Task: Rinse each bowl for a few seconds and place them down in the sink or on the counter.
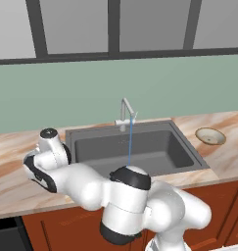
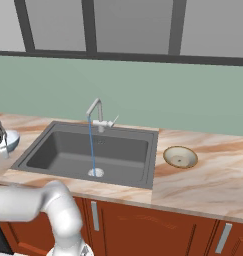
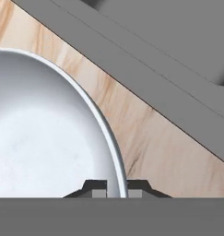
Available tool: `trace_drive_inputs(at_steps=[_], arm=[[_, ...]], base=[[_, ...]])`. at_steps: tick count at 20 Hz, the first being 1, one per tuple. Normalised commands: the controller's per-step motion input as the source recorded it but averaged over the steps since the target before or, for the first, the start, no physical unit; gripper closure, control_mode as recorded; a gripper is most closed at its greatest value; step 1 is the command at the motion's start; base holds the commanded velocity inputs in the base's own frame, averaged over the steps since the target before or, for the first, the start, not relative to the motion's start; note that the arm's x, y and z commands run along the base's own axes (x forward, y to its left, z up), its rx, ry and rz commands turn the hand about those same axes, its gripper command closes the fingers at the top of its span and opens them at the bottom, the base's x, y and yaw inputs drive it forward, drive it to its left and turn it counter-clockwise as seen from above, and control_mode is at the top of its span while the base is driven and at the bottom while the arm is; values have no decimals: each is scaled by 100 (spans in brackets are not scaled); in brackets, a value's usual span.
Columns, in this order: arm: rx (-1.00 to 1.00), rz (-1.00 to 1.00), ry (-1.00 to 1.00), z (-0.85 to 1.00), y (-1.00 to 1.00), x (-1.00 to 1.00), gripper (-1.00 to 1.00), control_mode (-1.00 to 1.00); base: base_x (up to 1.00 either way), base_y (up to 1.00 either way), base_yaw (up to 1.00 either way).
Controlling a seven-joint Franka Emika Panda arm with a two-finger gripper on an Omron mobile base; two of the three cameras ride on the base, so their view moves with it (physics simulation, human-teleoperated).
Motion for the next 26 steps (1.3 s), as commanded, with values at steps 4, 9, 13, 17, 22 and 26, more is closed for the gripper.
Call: trace_drive_inputs(at_steps=[4,9,13,17,22,26], arm=[[1,0,5,-27,23,7,-100,-100],[1,0,2,-17,6,-3,-100,-100],[0,0,0,-10,0,-12,-100,-100],[0,0,0,-3,0,-14,-100,-100],[-1,1,-3,22,0,-11,-100,-100],[-1,2,-6,43,0,-7,-100,-100]], base=[[0,0,0],[0,0,0],[0,0,0],[0,0,0],[0,0,0],[0,0,0]])
